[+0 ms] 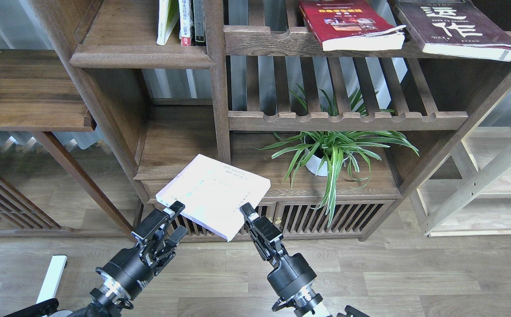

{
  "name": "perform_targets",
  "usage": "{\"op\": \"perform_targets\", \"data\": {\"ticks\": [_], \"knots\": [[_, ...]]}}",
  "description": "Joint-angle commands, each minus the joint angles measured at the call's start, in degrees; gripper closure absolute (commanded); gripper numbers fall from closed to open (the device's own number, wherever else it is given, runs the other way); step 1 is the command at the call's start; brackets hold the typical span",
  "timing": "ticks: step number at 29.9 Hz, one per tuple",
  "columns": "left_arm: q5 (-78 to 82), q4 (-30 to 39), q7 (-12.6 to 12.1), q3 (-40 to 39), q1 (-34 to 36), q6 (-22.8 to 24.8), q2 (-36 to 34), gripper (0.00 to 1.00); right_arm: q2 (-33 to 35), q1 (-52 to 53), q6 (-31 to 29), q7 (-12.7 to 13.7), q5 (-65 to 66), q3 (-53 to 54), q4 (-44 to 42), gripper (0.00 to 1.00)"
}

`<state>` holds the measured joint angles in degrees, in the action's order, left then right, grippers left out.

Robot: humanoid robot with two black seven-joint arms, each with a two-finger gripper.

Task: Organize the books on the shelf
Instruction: 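Lower the book toward the left gripper and grasp it with left gripper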

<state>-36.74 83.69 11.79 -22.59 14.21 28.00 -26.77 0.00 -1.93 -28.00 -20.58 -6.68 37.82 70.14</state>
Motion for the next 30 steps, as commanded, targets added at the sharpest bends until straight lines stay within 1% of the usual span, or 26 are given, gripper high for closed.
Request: {"op": "perform_targets", "data": {"ticks": [1, 11, 13, 18, 25, 30], "knots": [[-0.09, -0.28, -0.01, 0.00, 0.11, 0.00, 0.05, 0.20, 0.00, 0.00, 0.00, 0.01, 0.00, -0.47, 0.17, 0.75], [0.00, -0.63, -0.10, 0.08, 0.81, 0.00, 0.40, 0.36, 0.00, -0.27, 0.00, -0.08, 0.09, -1.17, 0.17, 0.75], [0.00, -0.89, -0.10, 1.05, 1.17, 0.00, 0.40, 0.38, 0.00, -0.36, 0.00, 0.01, 0.00, -1.26, 0.08, 0.75], [0.00, -0.98, -0.18, 3.60, 2.66, 0.00, 0.40, 0.39, 0.00, -0.44, 0.00, -0.08, 0.00, -1.43, 0.08, 0.75], [0.00, -1.33, -0.01, 4.22, 3.63, 0.00, 0.67, 0.52, 0.00, -0.62, 0.00, -0.08, 0.00, -1.43, 0.17, 0.75], [-0.44, -1.42, 0.17, 4.22, 4.33, 0.00, 0.58, 0.57, 0.00, -0.62, 0.00, -0.08, 0.00, -1.43, 0.08, 0.75]]}}
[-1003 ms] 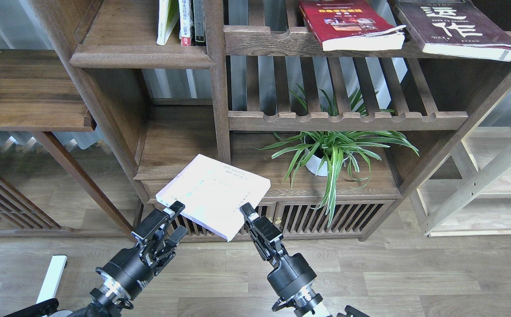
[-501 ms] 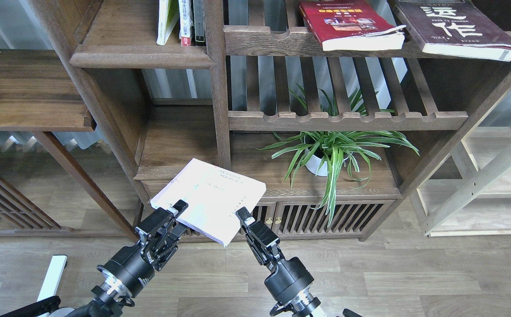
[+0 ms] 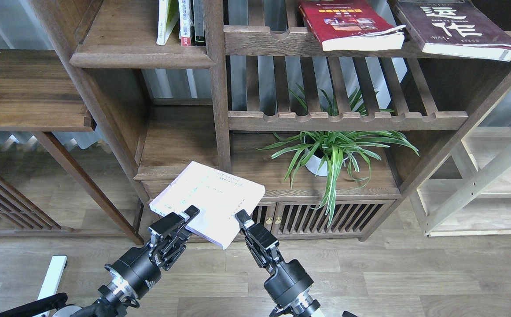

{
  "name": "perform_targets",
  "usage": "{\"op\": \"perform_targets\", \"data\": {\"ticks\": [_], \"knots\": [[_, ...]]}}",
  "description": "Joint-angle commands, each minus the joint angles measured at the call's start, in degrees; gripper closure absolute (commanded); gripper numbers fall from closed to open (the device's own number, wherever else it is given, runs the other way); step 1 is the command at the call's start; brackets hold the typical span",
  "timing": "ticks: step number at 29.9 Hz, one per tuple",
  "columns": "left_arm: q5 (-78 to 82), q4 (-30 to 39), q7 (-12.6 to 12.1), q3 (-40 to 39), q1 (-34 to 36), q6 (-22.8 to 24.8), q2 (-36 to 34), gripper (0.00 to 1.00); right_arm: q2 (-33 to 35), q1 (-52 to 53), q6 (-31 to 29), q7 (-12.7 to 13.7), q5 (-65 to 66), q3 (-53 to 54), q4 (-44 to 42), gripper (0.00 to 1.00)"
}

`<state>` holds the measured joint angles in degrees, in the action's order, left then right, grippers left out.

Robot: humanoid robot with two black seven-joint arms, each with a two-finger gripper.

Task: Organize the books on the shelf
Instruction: 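Lower the book toward the left gripper and grasp it with left gripper, then release the book from the right gripper, holding it in the left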

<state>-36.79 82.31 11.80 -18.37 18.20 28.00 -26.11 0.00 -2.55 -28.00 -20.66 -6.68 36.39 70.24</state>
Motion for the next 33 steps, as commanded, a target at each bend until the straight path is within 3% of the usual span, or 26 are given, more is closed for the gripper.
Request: {"op": "perform_targets", "data": {"ticks": [1, 20, 33], "knots": [[-0.65, -0.04, 0.07, 0.00, 0.35, 0.00, -0.08, 0.58, 0.00, 0.00, 0.00, 0.00, 0.00, -0.01, 0.07, 0.75], [-1.62, -1.62, 0.07, -0.61, 1.14, 0.00, -0.17, 0.78, 0.00, -2.19, 0.00, 0.18, 0.70, -0.45, -0.28, 0.75], [0.40, -1.62, -0.11, 0.62, 1.40, 0.00, -0.44, 0.81, 0.00, -3.34, 0.00, 0.09, 2.11, -0.10, -0.54, 0.75]]}}
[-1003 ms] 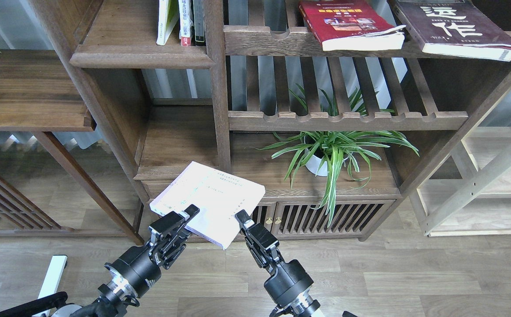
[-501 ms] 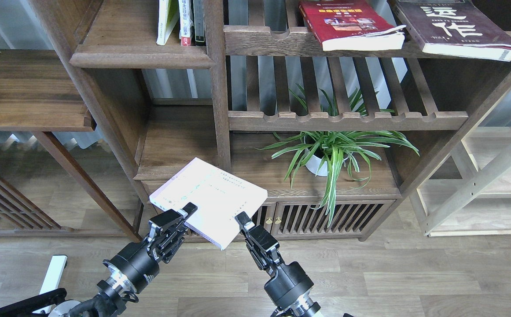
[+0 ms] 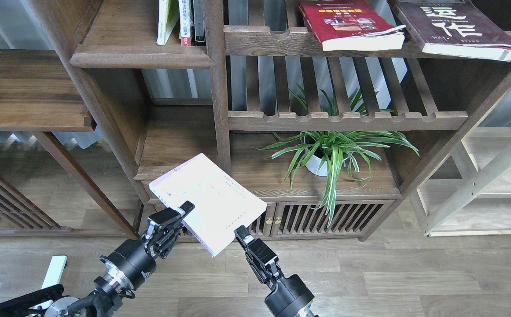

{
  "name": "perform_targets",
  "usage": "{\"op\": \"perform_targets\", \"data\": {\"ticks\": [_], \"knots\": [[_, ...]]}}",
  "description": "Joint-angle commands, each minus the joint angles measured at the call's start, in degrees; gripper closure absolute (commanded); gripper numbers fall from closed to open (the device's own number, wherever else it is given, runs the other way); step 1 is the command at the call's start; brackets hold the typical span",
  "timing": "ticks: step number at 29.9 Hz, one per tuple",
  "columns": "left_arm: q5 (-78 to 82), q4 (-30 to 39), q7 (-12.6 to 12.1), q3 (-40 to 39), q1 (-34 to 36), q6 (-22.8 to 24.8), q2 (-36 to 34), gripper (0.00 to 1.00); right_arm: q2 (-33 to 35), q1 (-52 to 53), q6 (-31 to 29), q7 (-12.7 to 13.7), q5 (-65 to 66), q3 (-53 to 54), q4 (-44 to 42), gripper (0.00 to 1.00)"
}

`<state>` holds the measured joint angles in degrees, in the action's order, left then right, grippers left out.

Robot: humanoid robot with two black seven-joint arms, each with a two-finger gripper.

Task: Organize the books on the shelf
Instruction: 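Release the book from the right gripper, holding it in the left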

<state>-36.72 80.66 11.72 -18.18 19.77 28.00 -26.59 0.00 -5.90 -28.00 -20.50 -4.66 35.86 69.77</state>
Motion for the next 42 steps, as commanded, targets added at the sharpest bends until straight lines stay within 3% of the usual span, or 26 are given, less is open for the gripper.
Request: {"op": "perform_targets", "data": {"ticks": [1, 9, 15, 22, 33, 37, 42], "knots": [[0.33, 0.02, -0.03, 0.51, -0.17, 0.00, 0.05, 0.81, 0.00, 0.01, 0.00, -0.06, 0.17, 0.61, -0.16, 0.74], [0.50, -1.38, -0.11, -2.47, -0.79, 0.00, -1.88, 0.92, 0.00, -0.95, 0.00, -0.33, 0.09, 8.33, -4.02, 0.60], [2.08, -1.83, -0.55, -5.20, -1.58, 0.00, -2.15, 0.93, 0.00, -1.13, 0.00, -0.50, -0.09, 11.16, -5.52, 0.55], [9.46, -5.95, -0.29, -9.15, -2.72, 0.00, -2.59, 0.92, 0.00, -0.78, 0.00, -0.50, -0.09, 12.22, -6.13, 0.53], [21.59, -8.94, -3.45, -19.96, -4.92, 0.00, -4.52, 0.95, 0.00, -0.25, 0.00, -0.50, -0.09, 12.13, -6.49, 0.53], [23.96, -10.88, -5.91, -25.14, -7.03, 0.00, -4.87, 0.95, 0.00, -0.25, 0.00, -0.50, -0.09, 12.13, -6.57, 0.52], [32.30, -16.22, -6.35, -31.29, -9.66, 0.00, -3.91, 0.94, 0.00, -0.16, 0.00, -0.42, 0.00, 11.86, -7.28, 0.52]]}}
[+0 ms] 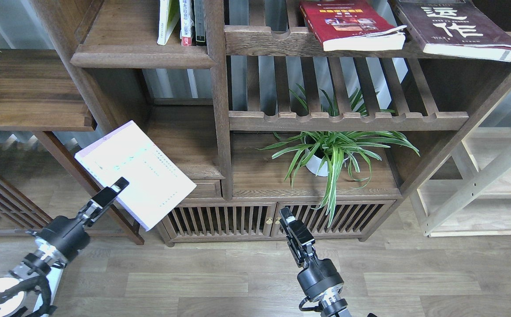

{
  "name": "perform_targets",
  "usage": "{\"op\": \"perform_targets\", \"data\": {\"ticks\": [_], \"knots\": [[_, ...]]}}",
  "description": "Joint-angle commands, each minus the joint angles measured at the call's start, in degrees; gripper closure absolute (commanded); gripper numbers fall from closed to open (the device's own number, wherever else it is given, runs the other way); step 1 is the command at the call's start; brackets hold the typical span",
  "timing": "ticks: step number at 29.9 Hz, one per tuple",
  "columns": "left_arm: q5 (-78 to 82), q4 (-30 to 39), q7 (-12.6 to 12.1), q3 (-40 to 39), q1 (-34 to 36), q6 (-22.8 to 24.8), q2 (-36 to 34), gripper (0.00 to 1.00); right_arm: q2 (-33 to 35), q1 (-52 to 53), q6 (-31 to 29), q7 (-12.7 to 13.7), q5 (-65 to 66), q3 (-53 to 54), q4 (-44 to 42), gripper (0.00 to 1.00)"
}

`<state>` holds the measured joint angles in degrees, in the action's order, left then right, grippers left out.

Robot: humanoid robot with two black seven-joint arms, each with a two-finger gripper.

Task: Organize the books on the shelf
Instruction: 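Release the book from the right gripper, holding it in the left, then raise the white book with the left gripper toward the upper shelf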

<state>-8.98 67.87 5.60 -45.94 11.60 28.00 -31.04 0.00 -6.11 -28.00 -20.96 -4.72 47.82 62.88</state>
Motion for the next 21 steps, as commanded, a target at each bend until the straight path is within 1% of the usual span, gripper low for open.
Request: {"op": "perform_targets", "data": {"ticks": [1, 5, 7, 11, 13, 18, 21], "knots": [[5.98, -4.32, -0.23, -4.76, -2.36, 0.00, 0.89, 0.94, 0.00, 0.05, 0.00, 0.04, 0.15, -0.10, -0.48, 0.52], [12.91, -6.78, -0.59, -10.65, -5.44, 0.00, 4.22, 0.91, 0.00, 0.05, 0.00, 0.04, 0.24, -0.10, -0.74, 0.52], [14.68, -6.26, -0.67, -12.68, -6.93, 0.00, 5.45, 0.91, 0.00, -0.04, 0.00, 0.04, 0.24, -0.10, -0.74, 0.52], [15.66, -4.85, -1.20, -15.40, -10.36, 0.00, 7.74, 0.91, 0.00, -0.13, 0.00, 0.04, 0.24, 0.17, -0.83, 0.52], [15.92, -5.37, -1.20, -15.94, -11.07, 0.00, 8.44, 0.91, 0.00, -0.39, 0.00, 0.13, 0.32, 0.17, -0.83, 0.52], [18.73, -4.68, -1.64, -16.64, -12.12, 0.00, 12.93, 0.91, 0.00, -0.74, 0.00, 0.13, 0.33, 0.25, -0.74, 0.51], [19.17, -2.84, -2.43, -20.49, -13.44, 0.00, 13.37, 0.91, 0.00, -0.92, 0.00, 0.13, 0.33, 0.34, -0.83, 0.51]]}}
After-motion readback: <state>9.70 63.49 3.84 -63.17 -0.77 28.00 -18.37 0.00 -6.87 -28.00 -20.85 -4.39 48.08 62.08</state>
